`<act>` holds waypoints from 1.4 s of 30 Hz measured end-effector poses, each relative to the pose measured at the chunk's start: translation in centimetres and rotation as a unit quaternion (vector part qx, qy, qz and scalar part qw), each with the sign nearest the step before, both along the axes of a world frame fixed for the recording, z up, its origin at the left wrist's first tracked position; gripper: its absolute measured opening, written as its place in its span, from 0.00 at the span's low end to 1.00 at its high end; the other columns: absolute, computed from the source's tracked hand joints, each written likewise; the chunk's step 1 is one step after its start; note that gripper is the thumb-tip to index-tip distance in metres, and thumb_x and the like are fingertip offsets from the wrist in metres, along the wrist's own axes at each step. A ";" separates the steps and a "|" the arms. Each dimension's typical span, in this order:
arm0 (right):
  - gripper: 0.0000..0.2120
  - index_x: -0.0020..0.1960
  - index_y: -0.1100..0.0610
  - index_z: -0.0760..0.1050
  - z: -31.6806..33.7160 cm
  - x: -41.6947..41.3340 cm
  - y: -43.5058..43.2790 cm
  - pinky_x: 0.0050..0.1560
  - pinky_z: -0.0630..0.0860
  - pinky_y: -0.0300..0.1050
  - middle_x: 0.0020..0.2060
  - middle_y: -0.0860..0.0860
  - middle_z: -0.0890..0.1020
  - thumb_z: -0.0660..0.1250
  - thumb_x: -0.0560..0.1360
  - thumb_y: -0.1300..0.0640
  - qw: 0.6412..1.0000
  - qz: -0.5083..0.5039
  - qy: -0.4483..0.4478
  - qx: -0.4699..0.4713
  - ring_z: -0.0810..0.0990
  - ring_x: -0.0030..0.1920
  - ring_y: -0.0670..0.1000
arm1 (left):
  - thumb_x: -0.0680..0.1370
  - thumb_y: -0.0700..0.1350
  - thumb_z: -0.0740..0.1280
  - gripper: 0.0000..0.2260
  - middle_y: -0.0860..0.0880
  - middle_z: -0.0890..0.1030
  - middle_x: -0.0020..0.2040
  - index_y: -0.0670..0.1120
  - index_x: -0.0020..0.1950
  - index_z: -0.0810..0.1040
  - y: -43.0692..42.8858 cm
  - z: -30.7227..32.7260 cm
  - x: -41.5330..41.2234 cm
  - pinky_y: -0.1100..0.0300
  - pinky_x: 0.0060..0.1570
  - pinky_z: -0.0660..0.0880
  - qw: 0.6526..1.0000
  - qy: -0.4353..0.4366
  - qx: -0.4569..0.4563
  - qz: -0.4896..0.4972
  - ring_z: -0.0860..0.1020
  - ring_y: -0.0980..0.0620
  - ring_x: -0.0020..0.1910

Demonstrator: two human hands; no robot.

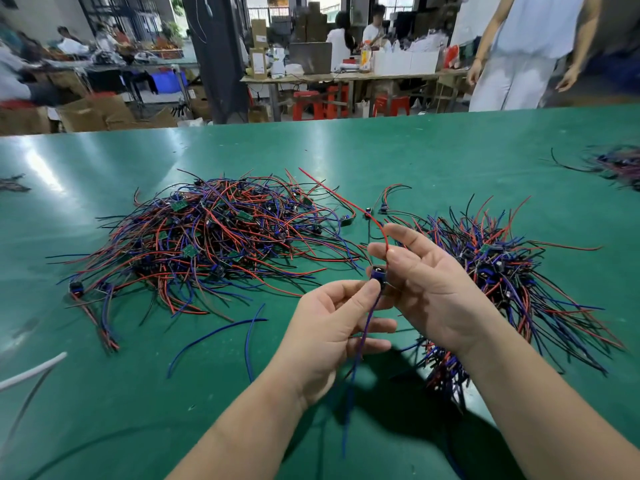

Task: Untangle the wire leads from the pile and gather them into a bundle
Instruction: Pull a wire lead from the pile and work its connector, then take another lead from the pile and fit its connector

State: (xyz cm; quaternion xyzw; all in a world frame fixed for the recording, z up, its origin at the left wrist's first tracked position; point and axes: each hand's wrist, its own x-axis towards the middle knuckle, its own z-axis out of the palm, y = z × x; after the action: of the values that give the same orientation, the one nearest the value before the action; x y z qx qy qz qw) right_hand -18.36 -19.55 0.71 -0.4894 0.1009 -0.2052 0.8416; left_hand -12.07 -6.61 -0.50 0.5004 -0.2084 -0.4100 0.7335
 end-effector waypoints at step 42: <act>0.08 0.45 0.50 0.82 -1.3 0.3 0.5 0.42 0.76 0.55 0.41 0.60 0.83 0.68 0.74 0.63 0.896 -0.044 0.191 -0.399 0.78 0.40 0.57 | 0.79 0.52 0.59 0.10 0.50 0.79 0.51 0.52 0.45 0.78 4.8 -2.3 11.0 0.51 0.58 0.64 0.728 -0.350 0.320 0.496 0.70 0.49 0.50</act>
State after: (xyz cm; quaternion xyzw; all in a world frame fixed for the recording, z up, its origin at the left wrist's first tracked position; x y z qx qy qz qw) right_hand -18.08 -19.01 -0.64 -0.8091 0.1905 -0.1675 0.5301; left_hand -1.09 -1.82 -2.80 0.8454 -0.0292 0.1737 0.5042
